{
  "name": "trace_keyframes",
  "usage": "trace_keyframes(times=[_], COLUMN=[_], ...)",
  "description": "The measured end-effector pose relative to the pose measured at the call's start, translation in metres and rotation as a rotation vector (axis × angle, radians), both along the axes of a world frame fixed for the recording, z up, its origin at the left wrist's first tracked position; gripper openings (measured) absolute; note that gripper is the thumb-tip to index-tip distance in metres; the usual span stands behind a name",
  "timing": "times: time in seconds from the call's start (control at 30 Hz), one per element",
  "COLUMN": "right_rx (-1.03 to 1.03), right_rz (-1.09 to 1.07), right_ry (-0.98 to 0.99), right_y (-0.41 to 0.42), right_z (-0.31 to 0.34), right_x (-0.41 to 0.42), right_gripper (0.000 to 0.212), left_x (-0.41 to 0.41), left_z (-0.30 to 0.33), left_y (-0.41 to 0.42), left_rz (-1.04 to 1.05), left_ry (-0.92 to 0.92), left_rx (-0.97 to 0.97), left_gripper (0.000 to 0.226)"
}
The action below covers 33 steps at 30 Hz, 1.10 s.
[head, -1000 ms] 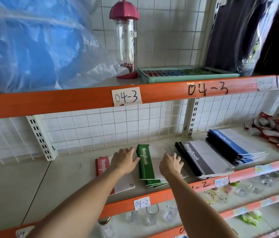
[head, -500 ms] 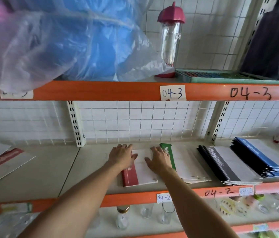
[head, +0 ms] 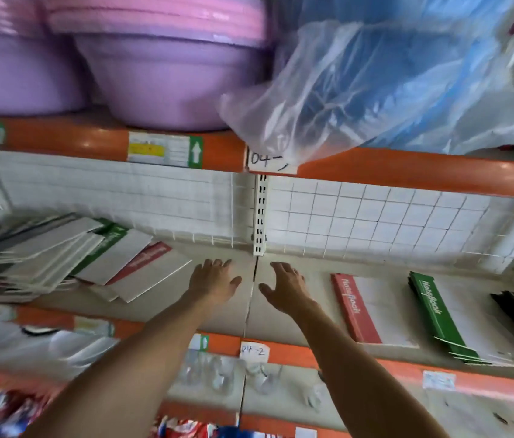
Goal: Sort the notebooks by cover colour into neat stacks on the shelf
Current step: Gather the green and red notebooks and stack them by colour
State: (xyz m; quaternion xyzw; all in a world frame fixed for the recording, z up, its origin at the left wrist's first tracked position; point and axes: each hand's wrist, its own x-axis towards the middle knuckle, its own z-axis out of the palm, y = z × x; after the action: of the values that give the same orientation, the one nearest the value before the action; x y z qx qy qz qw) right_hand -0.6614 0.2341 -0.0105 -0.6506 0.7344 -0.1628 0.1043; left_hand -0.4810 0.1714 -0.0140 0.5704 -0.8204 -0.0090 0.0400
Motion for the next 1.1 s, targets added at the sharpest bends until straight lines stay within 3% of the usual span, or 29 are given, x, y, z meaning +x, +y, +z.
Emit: trace_keyframes(times=[0.13,0.4,0.6,0.8,0.87,1.0,1.1], right_rx=[0.027,0.037,0.023,0.028,-0.035,-0.053,-0.086], right_rz=[0.026,0.099,0.208,0.146,0.045,-0.14,-0.245], right_ry=[-0.028,-0.047,-0.025,0.091,0.063,0.117,0.059], right_y=[-0.016,-0.049,-0.068,-0.073,-0.073,-0.067,-0.06], right_z=[-0.007,-0.029,-0.043,-0.067,-0.066,-0.067,-0.075], right_x=[0.084,0.234,0.311,0.313,0.298,0.267,0.256], right_gripper=[0.068,0.067,0.068,0.047,0.038,0.036,0.042], left_x=[0.082,0.226,0.29,0.297,0.295,0.274,0.252], left_z=[-0.008,-0.027,-0.042,-0.062,-0.064,-0.065,-0.069], left_y=[-0.018,-0.041,-0.059,-0.063,-0.061,-0.05,-0.048], left_rz=[0.018,0.074,0.099,0.183,0.167,0.053,-0.056], left_ry=[-0.074,0.014,0.044,0.129,0.167,0.216,0.267], left_rx=[-0.007,-0.037,-0.021,0.06,-0.035,-0.224,-0.25], left_gripper=[0.053,0.056,0.055,0.064,0.061,0.017,0.021])
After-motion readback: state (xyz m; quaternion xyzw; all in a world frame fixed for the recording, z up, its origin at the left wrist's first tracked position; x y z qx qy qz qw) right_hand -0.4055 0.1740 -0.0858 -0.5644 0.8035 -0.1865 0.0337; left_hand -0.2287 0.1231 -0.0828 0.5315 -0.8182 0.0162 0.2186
